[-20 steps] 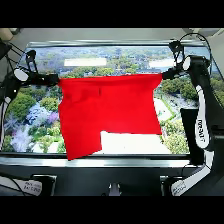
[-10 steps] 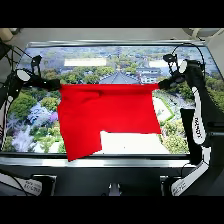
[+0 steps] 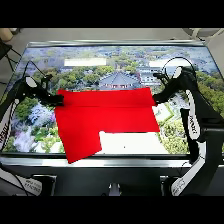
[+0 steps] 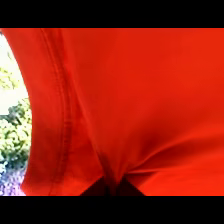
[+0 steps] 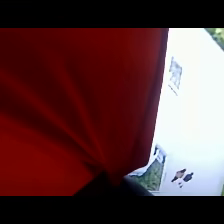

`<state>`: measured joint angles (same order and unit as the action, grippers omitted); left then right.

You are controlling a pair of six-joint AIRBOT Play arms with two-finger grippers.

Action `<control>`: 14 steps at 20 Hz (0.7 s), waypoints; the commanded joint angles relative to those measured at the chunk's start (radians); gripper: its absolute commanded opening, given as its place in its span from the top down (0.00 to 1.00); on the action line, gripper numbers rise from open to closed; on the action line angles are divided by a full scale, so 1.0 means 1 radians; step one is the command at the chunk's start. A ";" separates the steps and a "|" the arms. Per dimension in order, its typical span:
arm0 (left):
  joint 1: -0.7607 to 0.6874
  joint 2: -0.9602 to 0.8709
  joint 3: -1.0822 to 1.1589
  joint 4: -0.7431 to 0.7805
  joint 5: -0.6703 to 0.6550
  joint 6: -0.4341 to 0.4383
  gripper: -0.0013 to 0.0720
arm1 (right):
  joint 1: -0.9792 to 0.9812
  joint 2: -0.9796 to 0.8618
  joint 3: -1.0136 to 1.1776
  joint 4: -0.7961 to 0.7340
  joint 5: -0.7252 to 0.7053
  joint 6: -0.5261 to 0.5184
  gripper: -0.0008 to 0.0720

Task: Fold the shirts.

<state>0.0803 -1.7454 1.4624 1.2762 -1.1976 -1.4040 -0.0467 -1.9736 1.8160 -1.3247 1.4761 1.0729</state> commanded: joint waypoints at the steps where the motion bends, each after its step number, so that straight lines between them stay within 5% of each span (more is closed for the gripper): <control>1: -0.007 -0.006 0.002 0.007 -0.039 -0.010 0.95 | 0.002 -0.008 0.000 0.066 0.051 -0.005 0.96; 4: 0.000 -0.005 0.022 0.007 -0.072 -0.011 0.94 | 0.002 -0.008 0.000 0.085 0.067 0.001 0.95; 5: 0.001 -0.006 0.022 0.008 -0.079 -0.026 0.81 | 0.002 -0.008 0.000 0.085 0.068 0.013 0.88; 7: 0.008 -0.005 0.033 0.008 -0.118 -0.046 0.29 | 0.000 -0.004 0.001 0.092 0.074 0.010 0.56; 11: 0.070 0.042 0.093 0.008 -0.257 -0.044 0.28 | -0.068 0.079 0.007 0.030 0.196 -0.069 0.34; 14: 0.114 0.157 -0.029 0.008 -0.282 -0.034 0.28 | -0.186 0.132 -0.017 0.028 0.283 -0.064 0.34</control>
<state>0.1577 -1.6657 1.4998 1.2842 -1.4273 -1.4441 -0.1501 -1.8889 1.8153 -1.2808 1.6661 1.0206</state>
